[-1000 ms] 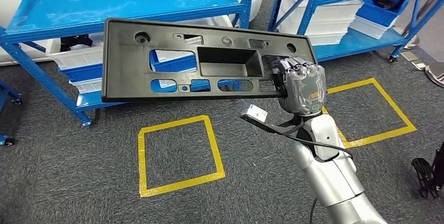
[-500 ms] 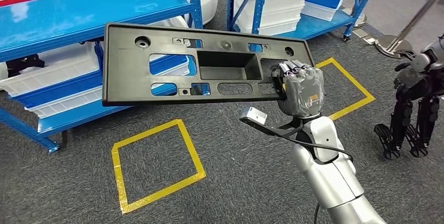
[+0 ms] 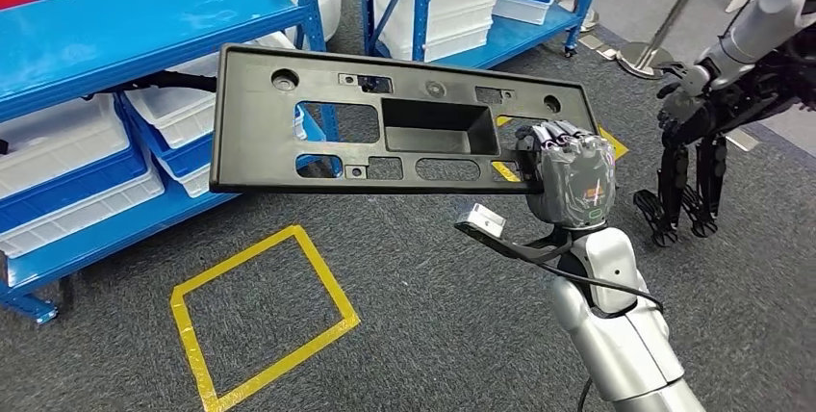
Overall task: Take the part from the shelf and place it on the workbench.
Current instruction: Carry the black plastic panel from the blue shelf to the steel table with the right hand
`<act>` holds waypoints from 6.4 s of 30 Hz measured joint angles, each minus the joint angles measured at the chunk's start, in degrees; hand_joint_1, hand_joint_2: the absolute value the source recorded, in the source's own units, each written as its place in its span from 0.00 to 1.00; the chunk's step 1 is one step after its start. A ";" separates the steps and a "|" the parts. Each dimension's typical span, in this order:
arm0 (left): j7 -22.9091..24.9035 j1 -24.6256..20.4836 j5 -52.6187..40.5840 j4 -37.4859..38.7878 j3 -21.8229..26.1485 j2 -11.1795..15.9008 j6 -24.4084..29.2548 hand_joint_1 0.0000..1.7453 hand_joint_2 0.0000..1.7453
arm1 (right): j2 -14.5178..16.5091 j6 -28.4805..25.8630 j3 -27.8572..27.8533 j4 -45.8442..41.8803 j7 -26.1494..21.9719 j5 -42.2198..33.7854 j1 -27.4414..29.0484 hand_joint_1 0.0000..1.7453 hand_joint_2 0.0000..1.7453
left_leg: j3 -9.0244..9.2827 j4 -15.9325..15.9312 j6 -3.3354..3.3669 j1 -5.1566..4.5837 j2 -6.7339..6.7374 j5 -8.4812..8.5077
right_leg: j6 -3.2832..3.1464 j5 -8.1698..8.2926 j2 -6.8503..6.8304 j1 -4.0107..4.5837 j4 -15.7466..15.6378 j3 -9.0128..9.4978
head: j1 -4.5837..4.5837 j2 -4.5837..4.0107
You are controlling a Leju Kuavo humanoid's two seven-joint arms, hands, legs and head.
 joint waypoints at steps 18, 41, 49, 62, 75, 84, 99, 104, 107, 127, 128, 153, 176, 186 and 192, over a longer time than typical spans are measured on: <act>-0.45 -0.11 0.02 -0.02 0.00 0.01 0.56 0.00 1.00 | 0.38 0.72 -0.99 -1.07 1.44 3.85 2.31 1.00 1.00 | -2.88 8.26 -3.26 1.11 -4.97 -3.22 | -2.56 5.89 3.98 -0.72 -16.88 9.51 | -1.48 0.00; 0.14 -0.13 0.62 -0.04 0.58 -0.68 1.54 0.00 1.00 | 4.37 2.71 -0.34 -0.89 1.15 4.96 0.40 1.00 1.00 | -0.71 3.06 -2.65 0.07 0.96 -2.73 | -2.37 5.28 -1.56 0.11 -16.77 9.33 | -0.20 0.00; 0.16 0.23 0.63 -0.04 0.61 -0.52 1.51 0.00 1.00 | 5.53 2.71 -0.07 -0.70 2.09 6.41 0.49 1.00 1.00 | -3.10 7.86 -3.29 1.16 -5.27 -3.10 | -3.08 5.54 4.14 0.00 -16.25 9.11 | -1.47 0.00; -0.45 0.21 0.74 -0.08 0.63 -0.58 1.02 0.00 1.00 | 5.82 2.71 -0.68 -1.05 3.50 8.32 2.12 1.00 1.00 | -0.22 0.63 -0.64 0.22 -0.10 -0.49 | -0.20 0.10 -0.09 0.33 -0.35 -0.18 | 0.06 0.00; -0.47 0.17 0.80 -0.15 0.66 -0.83 0.84 0.00 1.00 | 6.13 2.72 -1.11 -1.99 3.46 8.51 2.77 1.00 1.00 | -5.59 14.33 -3.54 0.54 -2.79 -8.31 | -3.88 5.86 0.17 0.63 -16.91 8.89 | -1.28 0.00; -0.80 0.19 0.79 -0.20 0.68 -0.61 0.39 0.00 1.00 | 6.36 3.10 -1.23 -1.99 3.42 8.78 2.83 1.00 1.00 | -0.51 1.41 -2.19 0.47 -5.68 -0.89 | -2.41 6.44 6.53 0.95 -16.17 7.49 | -1.37 0.00; -0.96 0.23 0.85 -0.26 0.72 -0.55 0.38 0.00 1.00 | 5.40 3.28 -2.10 -1.38 2.81 9.10 2.73 1.00 1.00 | 0.57 0.38 -2.79 0.10 4.40 -1.01 | -0.39 4.63 -4.05 0.03 -15.65 8.35 | -0.32 0.00; -0.92 0.05 0.86 -0.37 0.74 -0.74 0.36 0.00 1.00 | 5.34 3.26 -2.55 -1.45 2.78 9.09 2.49 1.00 1.00 | -3.02 9.54 -3.82 1.05 -1.54 -6.93 | -2.69 4.87 -0.50 -0.48 -15.92 8.66 | -1.52 0.00; -0.83 0.21 0.85 -0.37 0.76 -0.73 0.36 0.00 1.00 | 5.50 3.31 -2.54 -1.15 2.74 9.08 2.49 1.00 1.00 | -7.81 17.80 -3.52 1.01 -3.06 -9.13 | -3.09 4.89 1.97 -0.01 -15.89 8.71 | -1.81 0.00; -0.36 0.45 0.79 -0.37 0.81 -0.67 -0.05 0.00 1.00 | 3.00 2.96 -4.18 0.37 1.49 7.19 0.24 1.00 1.00 | -0.23 0.23 -1.52 -0.02 2.19 -0.47 | 0.25 3.89 -4.99 0.30 -14.56 8.03 | 0.39 0.00; -0.35 0.45 0.79 -0.37 0.81 -0.66 -0.04 0.00 1.00 | 2.89 2.93 -4.27 0.37 1.51 7.15 0.19 1.00 1.00 | -0.05 0.29 -1.83 -0.25 2.84 -0.68 | -0.05 4.28 -5.55 0.51 -16.02 8.86 | 0.37 0.00; -1.54 0.33 0.85 -0.45 0.87 -0.34 -0.32 0.00 1.00 | 1.91 0.74 -6.46 0.34 3.15 8.75 2.69 1.00 1.00 | -0.74 0.15 -0.59 0.39 -0.73 -0.01 | -0.60 -1.48 0.09 0.20 0.43 0.02 | -0.18 0.01; -2.42 0.31 1.23 -0.46 1.07 -0.22 -0.30 0.00 1.00 | 0.58 -0.22 -8.45 0.34 2.33 7.74 3.65 1.00 1.00 | -0.35 0.54 -1.65 0.35 -6.22 -0.63 | -1.42 5.37 7.28 0.26 -16.83 8.76 | -1.41 0.00; -2.50 0.34 1.25 -0.46 1.18 -0.45 -0.29 0.00 1.00 | -0.04 -0.28 -8.64 0.36 2.28 7.68 3.65 1.00 1.00 | 0.54 -0.79 -0.68 0.48 1.24 -0.27 | 1.33 1.87 -2.03 -0.40 -7.95 4.49 | 0.05 0.00; -2.43 0.24 1.25 -0.46 1.20 -0.42 -0.32 0.00 1.00 | -0.08 -0.33 -8.68 0.36 2.24 7.54 3.55 1.00 1.00 | 1.55 -0.31 -2.51 -0.06 4.09 -1.61 | -0.46 5.06 -3.88 -0.17 -16.88 9.32 | -0.38 0.00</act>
